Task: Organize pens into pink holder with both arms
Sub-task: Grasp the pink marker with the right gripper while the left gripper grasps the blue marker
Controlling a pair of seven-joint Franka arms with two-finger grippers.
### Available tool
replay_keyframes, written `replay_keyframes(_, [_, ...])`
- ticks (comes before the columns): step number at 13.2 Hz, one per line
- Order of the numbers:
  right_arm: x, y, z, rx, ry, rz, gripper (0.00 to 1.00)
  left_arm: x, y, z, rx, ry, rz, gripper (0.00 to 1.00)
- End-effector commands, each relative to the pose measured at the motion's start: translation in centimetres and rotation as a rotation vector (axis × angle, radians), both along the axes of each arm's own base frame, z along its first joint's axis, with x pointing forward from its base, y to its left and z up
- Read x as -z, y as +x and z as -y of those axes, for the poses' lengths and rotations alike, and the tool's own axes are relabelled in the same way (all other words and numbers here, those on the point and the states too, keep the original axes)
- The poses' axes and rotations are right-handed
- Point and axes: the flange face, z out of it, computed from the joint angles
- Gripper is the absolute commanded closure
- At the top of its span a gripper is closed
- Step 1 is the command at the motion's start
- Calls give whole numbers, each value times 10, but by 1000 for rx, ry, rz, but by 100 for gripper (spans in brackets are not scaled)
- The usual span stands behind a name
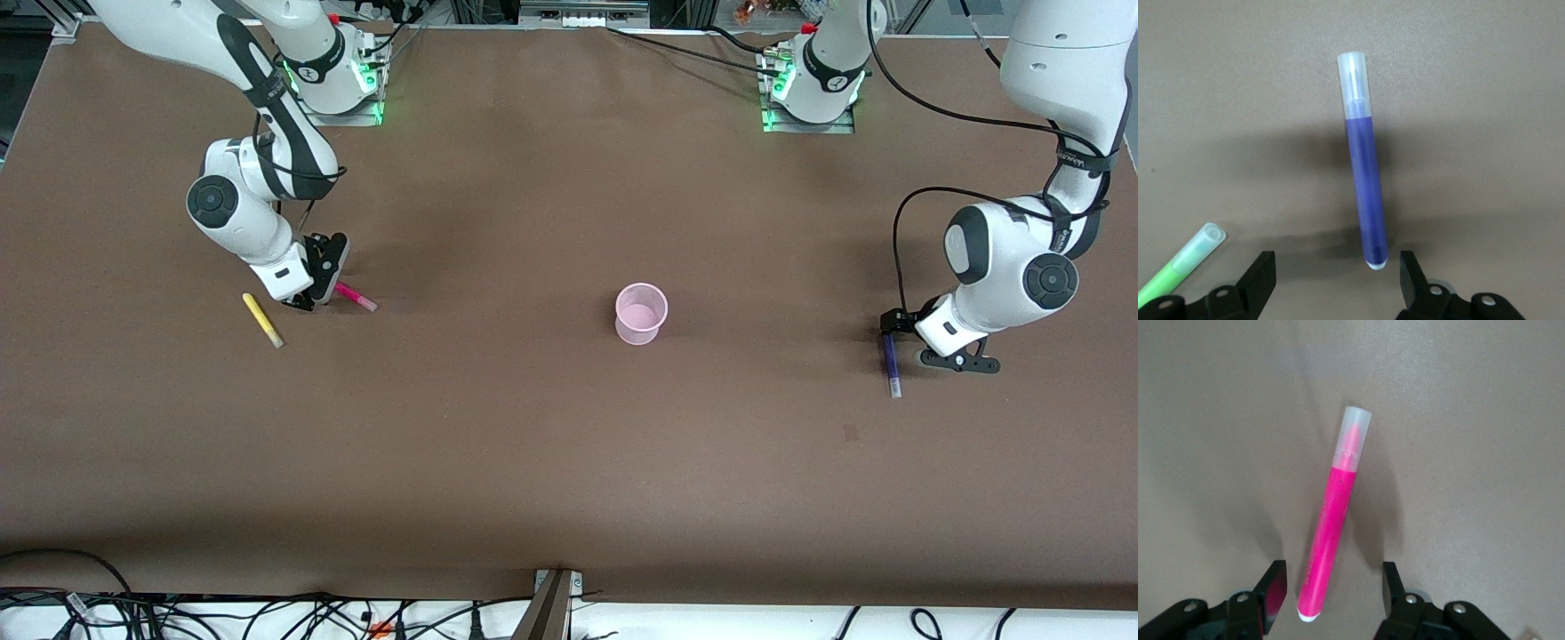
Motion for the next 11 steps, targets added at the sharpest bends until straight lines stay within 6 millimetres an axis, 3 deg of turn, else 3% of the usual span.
replay_keyframes(1, [6,-5,0,-19,6,24,49,15,6,-1,19,-2,-13,17])
replay_keyframes(3, [4,-4,-1,-50,7,30,82,18,8,-2,16,0,4,17])
replay_keyframes(5, [4,-3,-2,-54,8,35,100,20,9,5,11,-15,4,26])
replay_keyframes(9, [-6,1,-3,-74,8,56,100,20,8,5,6,-15,3,46])
replay_keyframes(11, [-37,10,-18,-111,16,116,100,21,8,8,11,-17,1,57])
